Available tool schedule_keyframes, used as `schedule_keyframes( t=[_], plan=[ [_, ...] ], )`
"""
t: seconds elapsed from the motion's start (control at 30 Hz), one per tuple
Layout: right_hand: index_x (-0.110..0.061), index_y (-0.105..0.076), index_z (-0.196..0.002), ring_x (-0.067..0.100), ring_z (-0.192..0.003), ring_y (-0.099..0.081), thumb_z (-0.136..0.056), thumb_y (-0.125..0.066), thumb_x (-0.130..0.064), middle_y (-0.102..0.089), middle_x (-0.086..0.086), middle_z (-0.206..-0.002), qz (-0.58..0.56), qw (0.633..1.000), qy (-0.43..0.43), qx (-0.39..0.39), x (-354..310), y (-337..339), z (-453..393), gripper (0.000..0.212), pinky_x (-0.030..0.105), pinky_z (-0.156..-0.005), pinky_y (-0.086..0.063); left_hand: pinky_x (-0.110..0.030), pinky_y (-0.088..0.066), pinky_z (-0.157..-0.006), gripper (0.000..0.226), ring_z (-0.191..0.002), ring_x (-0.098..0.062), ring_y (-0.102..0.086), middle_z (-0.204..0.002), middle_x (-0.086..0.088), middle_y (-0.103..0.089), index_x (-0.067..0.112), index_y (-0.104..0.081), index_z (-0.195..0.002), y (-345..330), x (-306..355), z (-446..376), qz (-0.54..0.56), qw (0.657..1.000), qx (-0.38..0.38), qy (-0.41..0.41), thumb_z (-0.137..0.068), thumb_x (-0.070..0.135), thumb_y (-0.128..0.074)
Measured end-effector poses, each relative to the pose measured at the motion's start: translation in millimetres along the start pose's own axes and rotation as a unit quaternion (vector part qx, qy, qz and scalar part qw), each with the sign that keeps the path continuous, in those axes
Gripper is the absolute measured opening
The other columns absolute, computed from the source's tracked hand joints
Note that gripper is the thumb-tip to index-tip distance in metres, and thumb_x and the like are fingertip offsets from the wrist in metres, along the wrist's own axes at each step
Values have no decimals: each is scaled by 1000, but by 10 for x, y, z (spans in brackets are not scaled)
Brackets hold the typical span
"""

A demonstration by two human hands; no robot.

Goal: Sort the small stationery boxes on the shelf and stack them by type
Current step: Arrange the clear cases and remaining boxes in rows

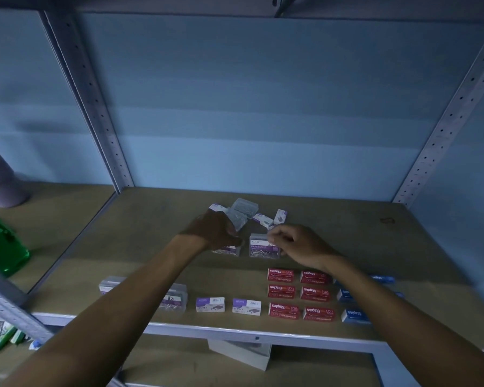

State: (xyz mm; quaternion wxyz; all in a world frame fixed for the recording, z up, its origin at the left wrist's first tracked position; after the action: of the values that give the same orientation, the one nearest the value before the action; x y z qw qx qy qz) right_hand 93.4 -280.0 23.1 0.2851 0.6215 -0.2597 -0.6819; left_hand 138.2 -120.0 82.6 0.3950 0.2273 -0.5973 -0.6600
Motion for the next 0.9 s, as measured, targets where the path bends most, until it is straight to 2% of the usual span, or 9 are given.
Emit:
schedule_keyframes(
  t=[0.03, 0.07, 0.13, 0.2, 0.33, 0.5, 0.67, 0.73, 0.9],
  plan=[
    [-32, -68, -116, -1, -86, -65, -102, -54, -43, -71, -12, -107, 11, 1000, 1, -2, -7, -19, 10, 24, 20, -75, -49, -32, -36, -101, 48, -129, -34, -48, -144, -27, -43, -13, -46, -133, 100, 158, 178, -27, 999, -12, -14, -99, 21, -51],
    [-31, -68, -118, -2, -88, -64, -101, -55, -43, -71, -11, -110, 17, 1000, -1, -3, 1, -35, 19, 24, 20, -76, -48, -33, -33, -103, 47, -132, -35, -44, -146, -27, -41, -14, -43, -134, 115, 173, 230, -26, 999, -16, -14, -100, 17, -49],
    [-30, -68, -120, -1, -90, -65, -101, -56, -43, -72, -10, -114, 17, 1000, -7, -7, 17, -55, 32, 26, 22, -79, -50, -32, -44, -97, 53, -121, -28, -56, -138, -13, -56, 7, -58, -129, -64, 42, 6, -11, 999, 26, -31, -91, 43, -60],
    [-30, -68, -122, -1, -90, -64, -100, -57, -43, -72, -8, -117, 18, 1000, -8, -15, 8, -56, 40, 28, 23, -81, -50, -32, -51, -91, 58, -110, -23, -63, -129, -4, -64, 23, -61, -124, -257, -280, -206, 37, 998, 40, 19, -82, 63, -61],
    [-31, -63, -130, 2, -100, -62, -99, -58, -47, -69, -10, -125, 22, 1000, -4, -21, -33, -23, 63, 36, 19, -77, -46, -25, -47, -84, 49, -105, -22, -66, -126, -2, -66, 32, -67, -118, -110, -357, -158, 84, 994, 65, 26, -84, 65, -55],
    [-33, -60, -132, 4, -105, -62, -91, -71, -44, -66, -11, -128, 31, 999, 3, -17, -65, -19, 66, 44, 17, -75, -46, -20, -42, -88, 56, -111, -10, -60, -124, 11, -65, 34, -66, -119, -150, -488, -118, 94, 995, -1, 26, -66, 44, -82],
    [-29, -61, -132, 8, -101, -65, -90, -75, -34, -68, -5, -129, 47, 999, 1, -5, -67, -74, 22, 45, 17, -74, -48, -26, -51, -88, 44, -100, -11, -66, -114, 8, -70, 33, -73, -109, -217, -550, -145, 116, 993, 28, 8, -66, 27, -84],
    [-28, -65, -128, 9, -99, -66, -90, -74, -34, -70, -3, -126, 59, 998, -5, 8, -73, -77, 8, 39, 20, -75, -51, -21, -49, -83, 41, -96, -10, -66, -111, 10, -71, 33, -74, -106, -227, -574, -117, 122, 992, 35, -1, -68, 26, -84],
    [-33, -72, -117, -2, -89, -65, -89, -74, -38, -73, -10, -115, 46, 998, 1, 47, -243, -63, -4, 28, 21, -73, -54, -24, -52, -78, 33, -88, -11, -68, -104, 8, -73, 29, -75, -101, -91, -811, 36, 138, 988, 69, 10, -69, 27, -83]
  ],
)
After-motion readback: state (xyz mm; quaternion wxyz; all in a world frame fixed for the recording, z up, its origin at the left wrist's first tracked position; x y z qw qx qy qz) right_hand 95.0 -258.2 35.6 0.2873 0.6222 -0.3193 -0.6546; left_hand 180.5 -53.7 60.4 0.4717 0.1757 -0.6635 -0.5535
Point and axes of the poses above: each hand's wrist, its own z-axis away from the middle knuckle, its own y-axis out of the back of the hand, x = y × z, the point moved 10 cm from there along -z, towards the middle knuckle
